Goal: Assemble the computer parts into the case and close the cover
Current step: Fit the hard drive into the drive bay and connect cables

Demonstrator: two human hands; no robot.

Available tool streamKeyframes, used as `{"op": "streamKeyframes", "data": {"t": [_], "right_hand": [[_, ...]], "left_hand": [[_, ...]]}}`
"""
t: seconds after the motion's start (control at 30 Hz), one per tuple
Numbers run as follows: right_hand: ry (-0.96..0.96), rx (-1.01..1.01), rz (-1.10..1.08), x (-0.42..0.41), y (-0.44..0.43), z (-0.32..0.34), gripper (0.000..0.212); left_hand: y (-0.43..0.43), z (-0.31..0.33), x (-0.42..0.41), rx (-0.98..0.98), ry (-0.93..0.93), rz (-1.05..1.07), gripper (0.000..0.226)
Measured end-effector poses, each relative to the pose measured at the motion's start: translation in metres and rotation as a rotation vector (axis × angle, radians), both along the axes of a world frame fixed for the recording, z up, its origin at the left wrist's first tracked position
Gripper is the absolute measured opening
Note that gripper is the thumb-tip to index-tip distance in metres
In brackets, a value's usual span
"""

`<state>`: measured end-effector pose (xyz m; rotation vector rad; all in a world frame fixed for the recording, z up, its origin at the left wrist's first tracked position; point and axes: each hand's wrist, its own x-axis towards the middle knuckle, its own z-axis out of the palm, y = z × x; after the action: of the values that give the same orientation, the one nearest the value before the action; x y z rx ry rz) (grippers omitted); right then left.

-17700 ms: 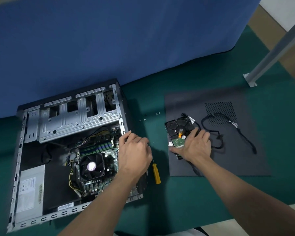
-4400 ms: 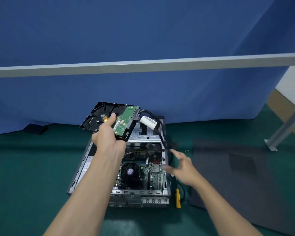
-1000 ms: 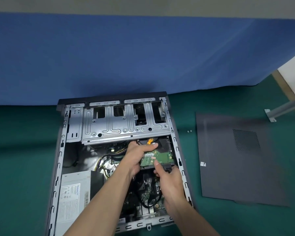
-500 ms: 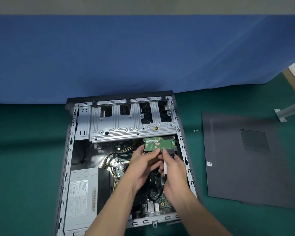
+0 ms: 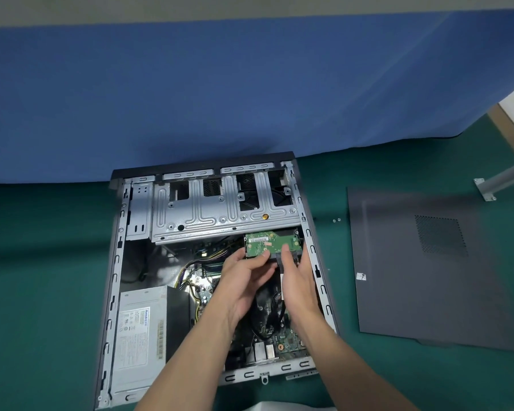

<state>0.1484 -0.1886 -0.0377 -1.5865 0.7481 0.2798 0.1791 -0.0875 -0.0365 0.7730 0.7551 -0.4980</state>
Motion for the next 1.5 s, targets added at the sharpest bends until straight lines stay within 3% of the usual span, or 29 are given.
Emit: {"op": "streamKeyframes", "data": {"t": [0.1, 0.23, 0.33, 0.37, 0.4, 0.5, 0.6, 0.7, 0.83, 0.93, 1.0, 1.1, 1.17, 1.27, 1.33, 1.4, 1.5], "right_hand": [[0.033, -0.001, 0.008, 0.016, -0.004, -0.001, 0.073], [0.129, 0.203, -0.099, 0.023, -0.006, 0.001, 0.075], [0.092, 0.326, -0.144, 0.027, -0.005, 0.003, 0.014], [0.080, 0.343, -0.148, 0.029, -0.004, 0.002, 0.011], [0.092, 0.350, -0.149, 0.029, -0.004, 0.000, 0.011], [0.109, 0.366, -0.204, 0.019, -0.002, -0.006, 0.050], [0.143, 0.317, -0.168, 0.000, -0.001, -0.006, 0.073], [0.170, 0.188, -0.068, -0.008, -0.003, -0.003, 0.065], [0.107, 0.161, -0.156, -0.013, 0.005, -0.006, 0.031], [0.023, 0.123, -0.202, -0.005, 0.008, -0.002, 0.017], [-0.015, 0.079, -0.237, 0.013, 0.007, 0.002, 0.021], [-0.012, 0.024, -0.248, 0.034, 0.008, 0.004, 0.028], [0.002, -0.018, -0.229, 0.037, 0.011, 0.002, 0.029], [0.003, 0.043, -0.251, 0.038, 0.010, 0.006, 0.028], [0.023, 0.087, -0.200, 0.033, 0.007, 0.010, 0.021], [0.074, 0.093, -0.130, 0.016, 0.005, 0.011, 0.016], [0.147, 0.055, -0.105, -0.017, 0.004, 0.009, 0.017]], "left_hand": [[0.000, -0.002, -0.002, 0.005, 0.018, -0.002, 0.088], [0.000, -0.003, 0.000, 0.004, 0.032, -0.018, 0.073], [0.001, 0.000, 0.000, -0.018, 0.026, -0.026, 0.066], [0.002, 0.001, 0.000, -0.017, 0.020, -0.030, 0.064], [0.002, 0.001, 0.000, -0.014, 0.019, -0.021, 0.065], [0.000, 0.000, 0.001, -0.001, 0.023, 0.041, 0.077], [-0.004, 0.000, 0.009, -0.002, 0.013, 0.083, 0.083], [-0.011, -0.001, 0.018, 0.007, 0.011, 0.109, 0.085], [-0.012, -0.004, 0.023, 0.038, 0.010, 0.150, 0.087], [-0.013, -0.009, 0.033, 0.050, -0.003, 0.135, 0.069], [-0.011, -0.008, 0.031, 0.113, -0.049, -0.033, 0.063], [0.001, -0.009, 0.013, 0.340, -0.054, -0.273, 0.075], [0.010, -0.010, -0.002, 0.547, -0.124, -0.393, 0.059], [0.012, 0.006, -0.018, 0.876, -0.455, -0.774, 0.030], [0.012, 0.016, -0.032, 1.084, -0.628, -1.101, 0.041], [0.014, 0.021, -0.045, 1.162, -0.675, -1.256, 0.051], [0.014, 0.024, -0.055, 1.148, -0.705, -1.280, 0.052]]}}
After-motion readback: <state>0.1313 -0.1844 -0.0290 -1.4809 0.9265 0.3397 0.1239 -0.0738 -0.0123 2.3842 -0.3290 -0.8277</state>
